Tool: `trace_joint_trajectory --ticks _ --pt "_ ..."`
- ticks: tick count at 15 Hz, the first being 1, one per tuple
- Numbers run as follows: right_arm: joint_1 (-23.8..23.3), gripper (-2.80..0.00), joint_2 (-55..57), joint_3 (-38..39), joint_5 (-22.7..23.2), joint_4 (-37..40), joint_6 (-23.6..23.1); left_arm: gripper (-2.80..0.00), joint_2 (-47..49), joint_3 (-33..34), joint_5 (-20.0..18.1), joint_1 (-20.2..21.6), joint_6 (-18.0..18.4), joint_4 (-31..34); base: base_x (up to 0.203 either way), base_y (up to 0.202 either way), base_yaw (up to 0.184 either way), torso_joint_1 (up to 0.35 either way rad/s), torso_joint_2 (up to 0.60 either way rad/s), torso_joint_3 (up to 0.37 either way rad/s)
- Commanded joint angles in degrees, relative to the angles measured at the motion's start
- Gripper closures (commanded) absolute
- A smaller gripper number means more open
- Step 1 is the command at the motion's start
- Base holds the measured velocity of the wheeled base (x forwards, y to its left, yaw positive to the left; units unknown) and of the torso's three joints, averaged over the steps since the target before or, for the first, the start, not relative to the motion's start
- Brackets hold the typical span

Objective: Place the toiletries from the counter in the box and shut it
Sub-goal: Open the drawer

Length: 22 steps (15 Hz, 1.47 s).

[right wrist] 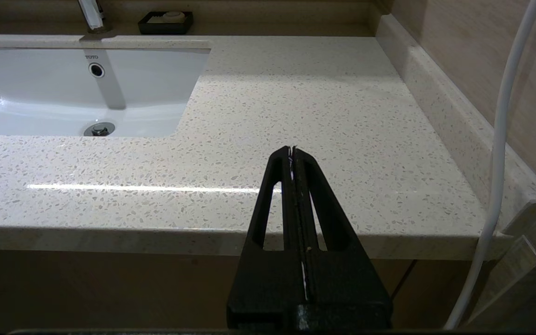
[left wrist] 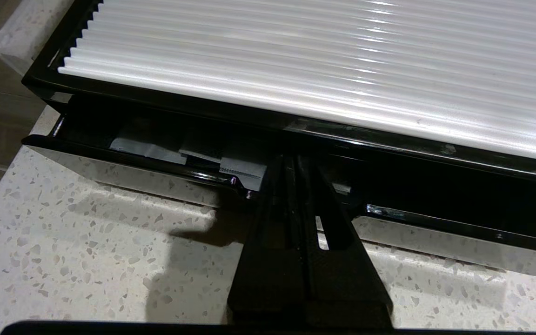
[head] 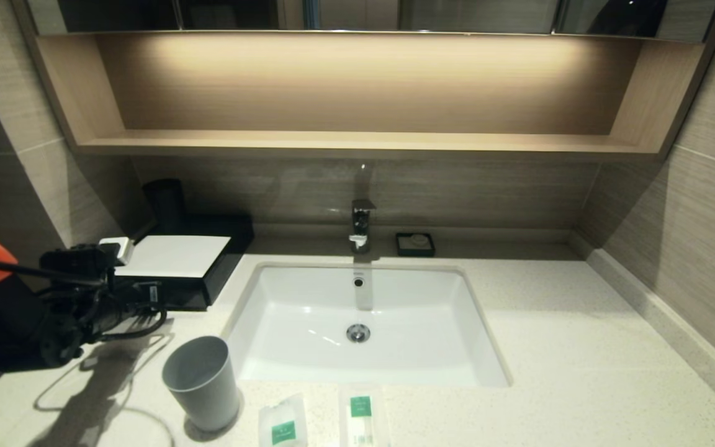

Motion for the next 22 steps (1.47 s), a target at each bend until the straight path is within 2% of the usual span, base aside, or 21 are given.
trace_joint_trajectory --ticks 1,22 --pt "0.0 0.0 0.0 0.0 0.0 0.0 0.0 0.0 -0.5 0.0 0.0 0.0 0.0 0.9 0.0 0.0 0.0 0.0 0.0 0.0" --pt "0.0 0.0 0.0 0.1 0.0 0.0 0.0 0.0 -6.6 -0.9 0.0 -0.2 0.6 17.5 0.0 0.0 0.0 0.0 0.0 0.0"
